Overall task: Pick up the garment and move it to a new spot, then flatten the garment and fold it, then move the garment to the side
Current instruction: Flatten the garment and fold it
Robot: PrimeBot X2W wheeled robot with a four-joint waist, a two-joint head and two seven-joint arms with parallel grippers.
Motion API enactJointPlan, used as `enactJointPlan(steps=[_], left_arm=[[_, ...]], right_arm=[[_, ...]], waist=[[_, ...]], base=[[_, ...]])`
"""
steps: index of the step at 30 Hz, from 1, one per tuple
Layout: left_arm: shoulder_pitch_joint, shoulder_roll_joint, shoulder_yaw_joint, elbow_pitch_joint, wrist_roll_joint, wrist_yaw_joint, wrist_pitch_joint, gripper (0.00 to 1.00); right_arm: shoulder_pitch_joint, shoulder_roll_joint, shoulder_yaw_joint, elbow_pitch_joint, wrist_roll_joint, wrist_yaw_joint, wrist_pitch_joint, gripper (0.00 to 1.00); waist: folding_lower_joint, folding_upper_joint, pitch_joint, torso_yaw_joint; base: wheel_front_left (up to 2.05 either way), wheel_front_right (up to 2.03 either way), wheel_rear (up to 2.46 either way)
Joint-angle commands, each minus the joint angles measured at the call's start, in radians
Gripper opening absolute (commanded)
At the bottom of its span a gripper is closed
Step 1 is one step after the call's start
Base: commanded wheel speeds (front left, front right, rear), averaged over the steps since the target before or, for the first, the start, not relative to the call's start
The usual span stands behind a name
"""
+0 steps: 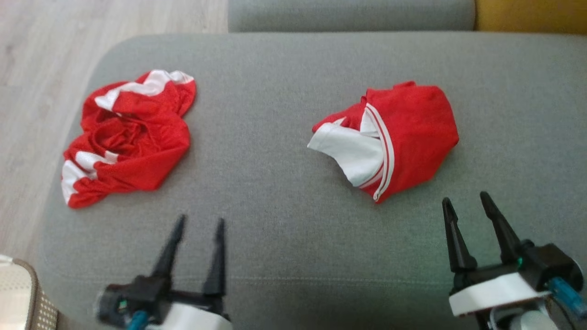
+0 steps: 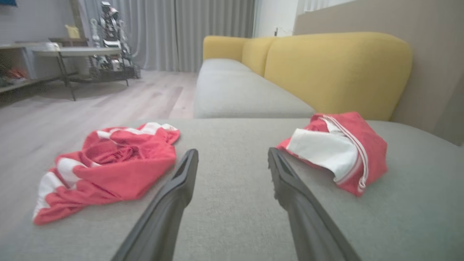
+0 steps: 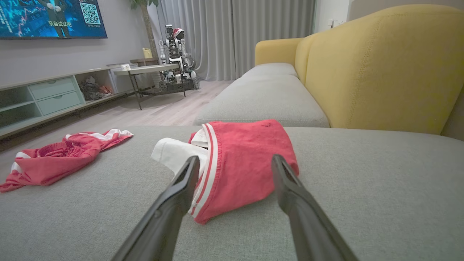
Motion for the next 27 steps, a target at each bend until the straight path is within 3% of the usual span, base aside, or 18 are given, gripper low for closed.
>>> enactJointPlan(steps=[1,5,9,13,19,27], left_arm=[[-0.078,-0.006,-0.002,0.009,-0.016,-0.028,-0.005,1.00],[-0.180,-0.006,-0.096,0.112,-0.064,-0.117,-0.005,1.00],[-0.305,-0.006,-0.211,0.206,-0.091,-0.153,-0.005,1.00],[-0.425,-0.006,-0.344,0.332,-0.123,-0.163,-0.005,1.00],[-0.561,-0.006,-0.469,0.474,-0.182,-0.164,-0.005,1.00],[-0.683,-0.006,-0.479,0.639,-0.188,-0.164,-0.005,1.00]], right_arm=[[-0.064,-0.009,0.029,-0.048,-0.006,0.000,-0.002,1.00],[-0.114,-0.009,0.032,-0.079,-0.015,0.000,-0.002,1.00],[-0.157,-0.009,0.024,-0.107,-0.009,0.000,-0.002,1.00],[-0.185,-0.009,0.027,-0.130,0.002,0.000,-0.002,1.00],[-0.210,-0.009,0.030,-0.140,0.015,0.000,-0.002,1.00],[-0.224,-0.009,0.021,-0.142,0.028,0.000,-0.002,1.00]], waist=[[0.0001,-0.0001,0.046,-0.019],[0.0001,-0.0001,0.109,-0.061],[0.0001,-0.0001,0.163,-0.112],[0.0001,-0.0001,0.203,-0.167],[0.0001,-0.0001,0.250,-0.232],[0.0001,-0.0001,0.292,-0.301]], base=[[0.00,0.00,0.00],[0.00,0.00,0.00],[0.00,0.00,0.00],[0.00,0.00,0.00],[0.00,0.00,0.00],[0.00,0.00,0.00]])
